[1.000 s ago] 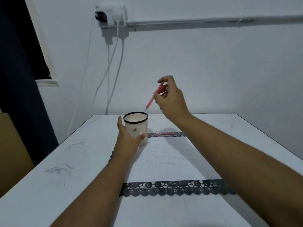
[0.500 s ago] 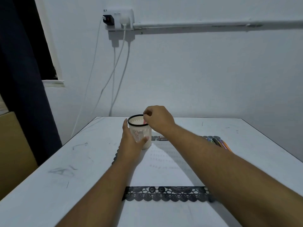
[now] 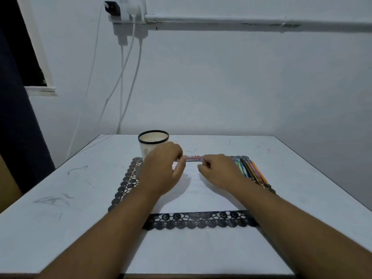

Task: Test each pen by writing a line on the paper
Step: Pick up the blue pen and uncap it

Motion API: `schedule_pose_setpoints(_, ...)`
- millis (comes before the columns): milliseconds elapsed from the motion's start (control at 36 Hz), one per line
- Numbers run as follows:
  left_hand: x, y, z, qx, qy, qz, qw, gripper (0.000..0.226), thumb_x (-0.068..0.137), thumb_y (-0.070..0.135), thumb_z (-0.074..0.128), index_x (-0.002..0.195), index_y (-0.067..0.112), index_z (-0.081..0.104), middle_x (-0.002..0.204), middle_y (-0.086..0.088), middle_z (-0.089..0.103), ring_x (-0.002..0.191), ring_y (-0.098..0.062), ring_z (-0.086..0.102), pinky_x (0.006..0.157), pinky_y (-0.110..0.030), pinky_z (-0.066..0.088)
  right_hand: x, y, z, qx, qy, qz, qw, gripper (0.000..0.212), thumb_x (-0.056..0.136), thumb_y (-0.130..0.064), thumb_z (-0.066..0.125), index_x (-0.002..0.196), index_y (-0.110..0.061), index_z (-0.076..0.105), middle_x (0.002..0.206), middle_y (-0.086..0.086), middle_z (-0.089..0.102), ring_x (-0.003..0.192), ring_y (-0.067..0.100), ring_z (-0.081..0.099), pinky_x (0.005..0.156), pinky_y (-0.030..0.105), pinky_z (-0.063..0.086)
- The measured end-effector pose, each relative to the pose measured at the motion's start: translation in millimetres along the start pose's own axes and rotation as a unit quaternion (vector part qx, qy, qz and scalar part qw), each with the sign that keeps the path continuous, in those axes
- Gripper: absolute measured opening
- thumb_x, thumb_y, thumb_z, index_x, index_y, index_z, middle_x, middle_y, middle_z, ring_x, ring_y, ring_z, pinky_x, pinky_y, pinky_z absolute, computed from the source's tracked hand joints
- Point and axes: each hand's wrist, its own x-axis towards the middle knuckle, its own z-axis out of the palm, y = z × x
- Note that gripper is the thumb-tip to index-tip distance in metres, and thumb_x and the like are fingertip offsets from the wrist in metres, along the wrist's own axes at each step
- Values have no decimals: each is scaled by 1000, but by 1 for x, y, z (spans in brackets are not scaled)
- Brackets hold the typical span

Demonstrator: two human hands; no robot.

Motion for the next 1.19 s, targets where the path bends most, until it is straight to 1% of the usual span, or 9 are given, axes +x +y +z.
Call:
schedule_pose_setpoints(111, -11, 8, 22, 90, -194, -41, 976, 37, 101, 41, 49, 69, 24, 42, 60, 8, 41, 64, -18, 50, 55, -33, 35, -13, 11, 10, -93, -33, -7, 995, 37, 99, -40, 52, 69, -20, 48, 69, -2, 55, 65, 16, 50, 54, 31, 28)
schedule_pose_setpoints(250, -20, 5, 33, 105, -291, -107, 945, 39, 101, 44, 43, 71, 21, 51, 69, 3, 57, 70, -19, 56, 58, -31, 40, -18, 13, 14, -131, -47, -24, 990, 36, 103, -39, 46, 72, -20, 49, 70, -3, 52, 69, 19, 51, 53, 31, 24)
schedule_pose_setpoints(333, -23, 6, 34, 104, -297, -118, 942, 39, 101, 42, 43, 68, 22, 46, 70, 4, 57, 71, -20, 56, 60, -31, 42, -20, 13, 18, -132, -43, -26, 990, 36, 103, -37, 45, 72, -20, 48, 69, -3, 52, 69, 20, 50, 53, 31, 23)
schedule_pose_setpoints(472, -26, 8, 30, 101, -302, -135, 938, 40, 102, 41, 42, 66, 22, 42, 67, 4, 54, 67, -18, 52, 56, -31, 32, -21, 15, 15, -99, -39, -9, 994, 32, 100, -37, 49, 72, -21, 49, 72, -3, 56, 69, 19, 53, 55, 31, 29)
schedule_pose_setpoints(667, -24, 9, 25, 89, -297, -137, 941, 39, 102, 39, 42, 67, 22, 43, 66, 3, 54, 63, -13, 49, 55, -29, 31, -12, 42, -27, -121, 97, 119, 981, 15, 97, -32, 53, 95, -18, 59, 91, 0, 64, 86, 26, 60, 70, 34, 42)
schedule_pose_setpoints(750, -24, 11, 25, 89, -300, -140, 939, 39, 102, 39, 42, 67, 22, 43, 66, 3, 54, 62, -12, 49, 55, -29, 31, -12, 55, -37, -161, 57, 185, 968, 14, 95, -31, 56, 101, -18, 58, 102, 2, 65, 101, 29, 61, 78, 36, 44)
schedule_pose_setpoints(861, -26, 11, 26, 95, -304, -143, 937, 38, 102, 39, 41, 70, 21, 46, 67, 4, 55, 63, -11, 49, 54, -29, 31, -15, 57, -32, -182, 1, 221, 958, 14, 93, -26, 59, 82, -19, 55, 99, 1, 67, 95, 26, 63, 77, 32, 44)
schedule_pose_setpoints(1000, -24, 12, 26, 100, -309, -147, 935, 37, 102, 41, 41, 71, 21, 47, 69, 4, 56, 64, -12, 50, 55, -29, 31, -15, 54, -28, -180, -4, 226, 957, 20, 92, -20, 58, 73, -21, 49, 94, -1, 65, 88, 24, 63, 72, 31, 43)
schedule_pose_setpoints(1194, -25, 10, 26, 97, -307, -143, 936, 38, 102, 41, 41, 69, 23, 45, 69, 4, 56, 65, -12, 50, 54, -29, 29, -16, 53, -28, -172, 26, 224, 959, 14, 92, -22, 58, 82, -20, 49, 96, 0, 64, 90, 26, 60, 74, 33, 42)
